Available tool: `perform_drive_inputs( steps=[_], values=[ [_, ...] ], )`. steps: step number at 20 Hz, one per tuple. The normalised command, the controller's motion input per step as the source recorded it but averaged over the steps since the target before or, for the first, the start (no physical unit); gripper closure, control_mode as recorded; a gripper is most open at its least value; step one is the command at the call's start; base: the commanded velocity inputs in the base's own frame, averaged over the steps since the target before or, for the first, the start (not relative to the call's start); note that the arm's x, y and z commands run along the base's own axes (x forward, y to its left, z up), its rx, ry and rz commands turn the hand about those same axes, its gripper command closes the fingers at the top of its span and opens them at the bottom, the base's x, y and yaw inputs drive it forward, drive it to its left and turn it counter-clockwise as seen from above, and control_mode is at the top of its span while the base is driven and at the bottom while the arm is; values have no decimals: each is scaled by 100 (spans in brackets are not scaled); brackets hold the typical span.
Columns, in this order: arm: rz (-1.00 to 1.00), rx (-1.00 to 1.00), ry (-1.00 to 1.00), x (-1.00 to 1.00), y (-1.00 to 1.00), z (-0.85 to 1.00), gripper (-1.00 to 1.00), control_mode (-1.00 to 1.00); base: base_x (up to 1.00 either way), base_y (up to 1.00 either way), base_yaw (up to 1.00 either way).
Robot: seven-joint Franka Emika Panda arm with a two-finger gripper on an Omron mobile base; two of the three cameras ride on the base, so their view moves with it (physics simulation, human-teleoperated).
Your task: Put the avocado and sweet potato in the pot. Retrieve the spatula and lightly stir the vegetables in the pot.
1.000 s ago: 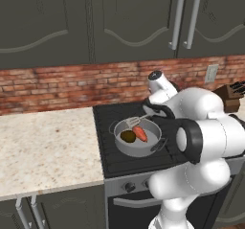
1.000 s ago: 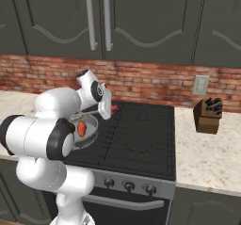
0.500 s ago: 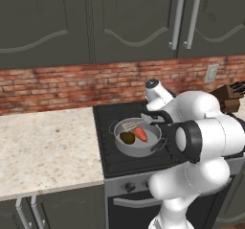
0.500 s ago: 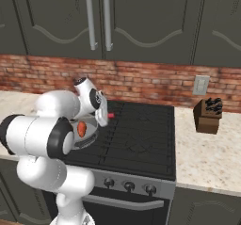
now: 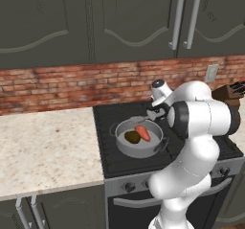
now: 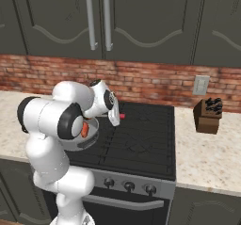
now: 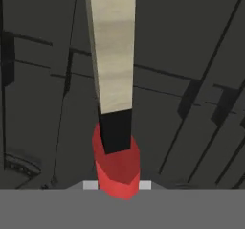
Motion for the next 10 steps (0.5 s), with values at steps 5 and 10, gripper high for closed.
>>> perform_drive_inputs(
  steps=[5, 10],
  values=[
    [4, 0, -10, -13, -2, 52, 100, -100, 0, 0, 0],
    [11, -2, -16, -58, -1, 33, 100, -100, 0, 0, 0]
  ],
)
